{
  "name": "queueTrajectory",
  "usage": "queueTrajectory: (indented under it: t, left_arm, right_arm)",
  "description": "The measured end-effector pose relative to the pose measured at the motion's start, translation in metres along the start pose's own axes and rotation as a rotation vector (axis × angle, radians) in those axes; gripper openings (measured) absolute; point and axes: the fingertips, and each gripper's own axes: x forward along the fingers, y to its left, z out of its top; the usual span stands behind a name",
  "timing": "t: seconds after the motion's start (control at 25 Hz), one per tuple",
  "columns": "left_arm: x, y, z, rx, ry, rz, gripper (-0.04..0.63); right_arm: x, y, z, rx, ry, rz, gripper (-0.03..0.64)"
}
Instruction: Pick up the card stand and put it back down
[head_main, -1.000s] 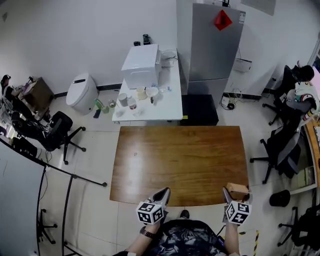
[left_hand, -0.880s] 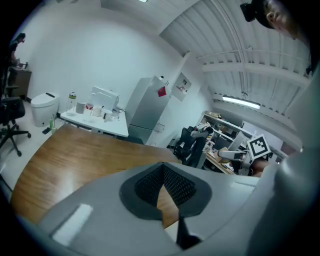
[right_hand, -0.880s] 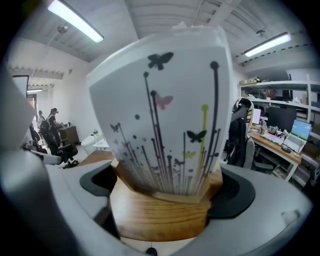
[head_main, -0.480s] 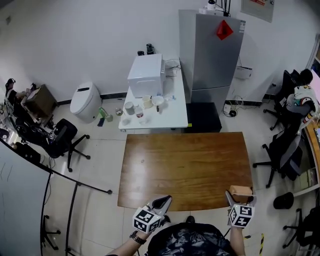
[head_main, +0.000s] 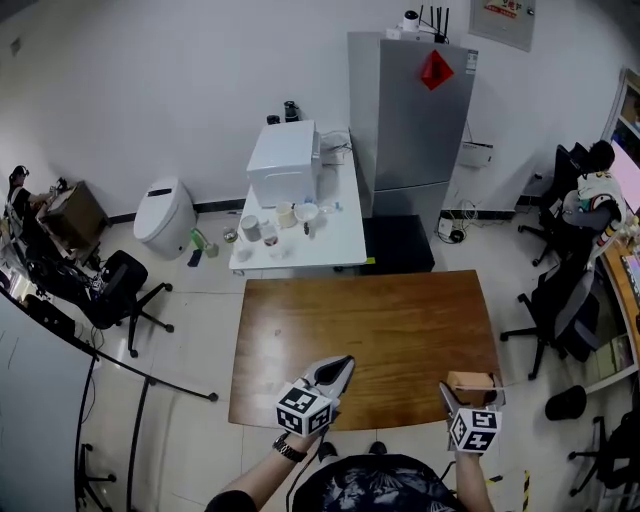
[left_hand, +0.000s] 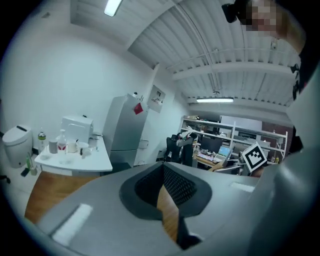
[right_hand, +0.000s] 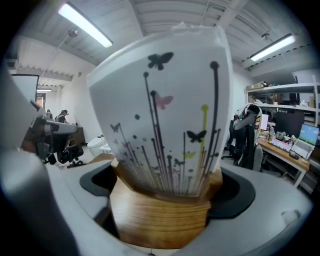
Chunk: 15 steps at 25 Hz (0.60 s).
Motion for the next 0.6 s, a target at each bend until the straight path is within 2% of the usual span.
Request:
queueTrajectory:
  t: [0.12,0.2,0.28,0.36,0.4,0.44,0.56,0.6]
  left_arm:
    - [0.023,0.008,0.035,0.053,0.011,-0.003,-0.003]
    - [0.041,-0.005,0.064,0.126,0.012,-0.050,-0.003]
    - [0.068,-0.040,0.083,0.181,0.060,-0.215,-0.003]
    - [0.081,-0.069,0.081,0.148,0.173,-0.409,-0.003]
    - [0.079,-0.071,0.076,0.103,0.201,-0.436,-0.002]
    - [0.075,-0.063,0.069,0.046,0.190,-0.390,-0.002]
    - [0.048,-0.017,0.043,-0.141,0.087,-0.072,-0.003]
    - [0.036,-0.012,0.039,-0.158,0.054,0.002,-0.003]
  right_arm:
    - [0.003,0.004,0.000,0.006,0.001,0.016,0.554]
    - [0.003,0.010,-0.005,0.015,0.014,0.031,0.554]
    - [0.002,0.011,-0.007,0.022,0.020,0.034,0.554]
    - [0.004,0.013,-0.001,0.031,0.012,0.034,0.554]
    - [0.006,0.014,0.002,0.037,0.006,0.036,0.554]
    - [0.006,0.013,0.004,0.046,0.001,0.039,0.554]
    - [0.007,0.014,-0.001,0.088,0.001,0.054,0.554]
    - [0.008,0.014,-0.005,0.096,0.005,0.060,0.554]
